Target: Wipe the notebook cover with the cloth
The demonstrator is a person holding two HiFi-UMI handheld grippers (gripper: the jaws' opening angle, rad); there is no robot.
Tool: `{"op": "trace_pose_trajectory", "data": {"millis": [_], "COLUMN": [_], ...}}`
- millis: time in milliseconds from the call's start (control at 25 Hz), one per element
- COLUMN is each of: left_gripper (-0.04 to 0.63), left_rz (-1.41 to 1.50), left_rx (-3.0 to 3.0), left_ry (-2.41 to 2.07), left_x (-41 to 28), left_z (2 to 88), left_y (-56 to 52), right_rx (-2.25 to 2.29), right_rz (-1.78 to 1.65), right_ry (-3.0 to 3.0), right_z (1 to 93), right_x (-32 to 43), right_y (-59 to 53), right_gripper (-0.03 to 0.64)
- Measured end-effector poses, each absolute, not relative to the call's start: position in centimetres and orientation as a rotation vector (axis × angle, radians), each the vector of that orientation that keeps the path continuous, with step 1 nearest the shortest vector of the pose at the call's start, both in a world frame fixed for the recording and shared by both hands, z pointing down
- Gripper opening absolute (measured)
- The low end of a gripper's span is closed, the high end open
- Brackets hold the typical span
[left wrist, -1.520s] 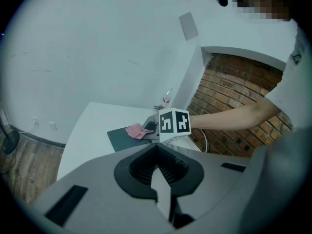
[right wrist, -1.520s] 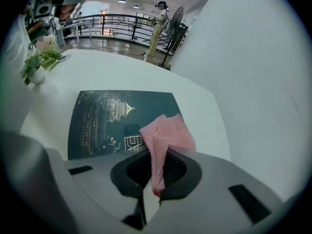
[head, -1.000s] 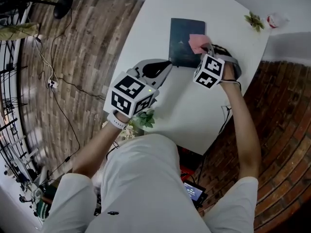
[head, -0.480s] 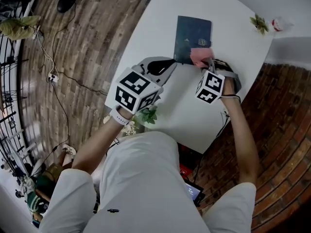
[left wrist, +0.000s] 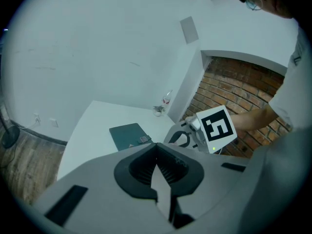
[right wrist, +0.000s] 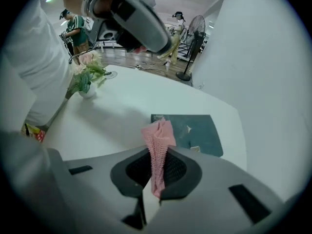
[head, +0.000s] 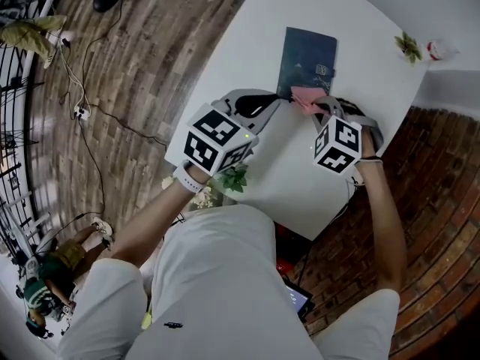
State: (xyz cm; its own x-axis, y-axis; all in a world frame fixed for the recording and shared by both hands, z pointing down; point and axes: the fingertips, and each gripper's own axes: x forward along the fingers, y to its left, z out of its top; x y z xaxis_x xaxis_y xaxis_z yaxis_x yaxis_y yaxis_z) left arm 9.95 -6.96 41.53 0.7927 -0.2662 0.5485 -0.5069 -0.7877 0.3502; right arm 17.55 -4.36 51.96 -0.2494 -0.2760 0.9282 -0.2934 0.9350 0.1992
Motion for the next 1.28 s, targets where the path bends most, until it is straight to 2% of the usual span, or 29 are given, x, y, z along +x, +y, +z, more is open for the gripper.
{"op": "trace_pose_trajectory", "data": {"millis": [240, 640, 1000, 1280], "left_gripper": [0.020, 0.020, 0.020, 0.020], "left_rz": [0.649, 0.628, 0.639, 0.625], "left_rx": [2.490, 2.482, 2.436, 2.419], "left_ry": [-0.587, -0.587, -0.571, -0.576], "left_x": [9.1, 8.7, 7.8, 7.0], "left_z": [41.5, 41.7, 43.3, 43.6], "left_y": [-7.5, -8.6, -8.9, -9.4], "right_rx": [0.611, 0.800, 0.706, 0.663], "right_rz": [-0.147, -0.263, -0.185, -0.104], "right_ry": [-1.842, -1.677, -1.540, -1.552], "right_z": [48.3, 50.9, 56.3, 56.7], "right_x": [17.5, 18.7, 19.7, 19.7], "right_y": [-10.5, -20.2, -23.4, -22.8], "right_gripper": [0.018, 0.018, 0.018, 0.015]}}
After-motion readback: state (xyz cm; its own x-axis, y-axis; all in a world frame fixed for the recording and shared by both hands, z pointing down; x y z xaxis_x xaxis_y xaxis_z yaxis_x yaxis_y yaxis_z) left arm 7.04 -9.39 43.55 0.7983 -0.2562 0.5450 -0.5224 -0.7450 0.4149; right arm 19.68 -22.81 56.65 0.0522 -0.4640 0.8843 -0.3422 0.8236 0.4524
